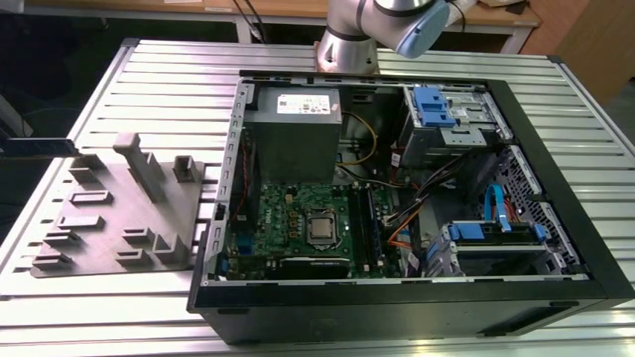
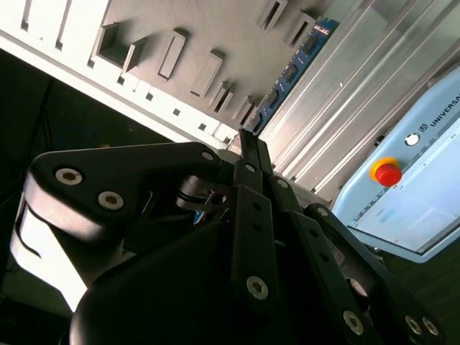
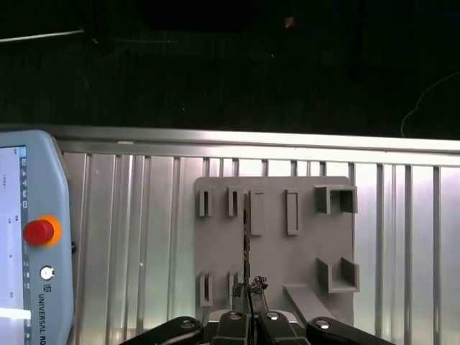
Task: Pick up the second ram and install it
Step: 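Pick up the second ram and move it above second insertion slot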
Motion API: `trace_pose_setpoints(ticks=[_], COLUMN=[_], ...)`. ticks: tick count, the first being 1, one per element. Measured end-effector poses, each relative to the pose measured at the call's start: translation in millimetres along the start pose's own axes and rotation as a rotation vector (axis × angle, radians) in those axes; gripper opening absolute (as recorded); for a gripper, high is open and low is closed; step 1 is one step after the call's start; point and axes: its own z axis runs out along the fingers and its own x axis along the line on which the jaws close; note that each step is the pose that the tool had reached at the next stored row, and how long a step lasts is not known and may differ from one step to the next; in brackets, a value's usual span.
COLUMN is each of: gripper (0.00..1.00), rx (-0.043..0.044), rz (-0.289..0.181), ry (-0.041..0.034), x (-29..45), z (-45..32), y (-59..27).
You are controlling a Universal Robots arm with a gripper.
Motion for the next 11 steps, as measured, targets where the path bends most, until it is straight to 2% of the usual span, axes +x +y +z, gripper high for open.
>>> trace_pose_setpoints(ticks=[11], gripper=[0.08], rx=[0.0008], rz=[0.000], ry=[-0.0057], x=[-0.5], z=[-30.2], y=[1.3])
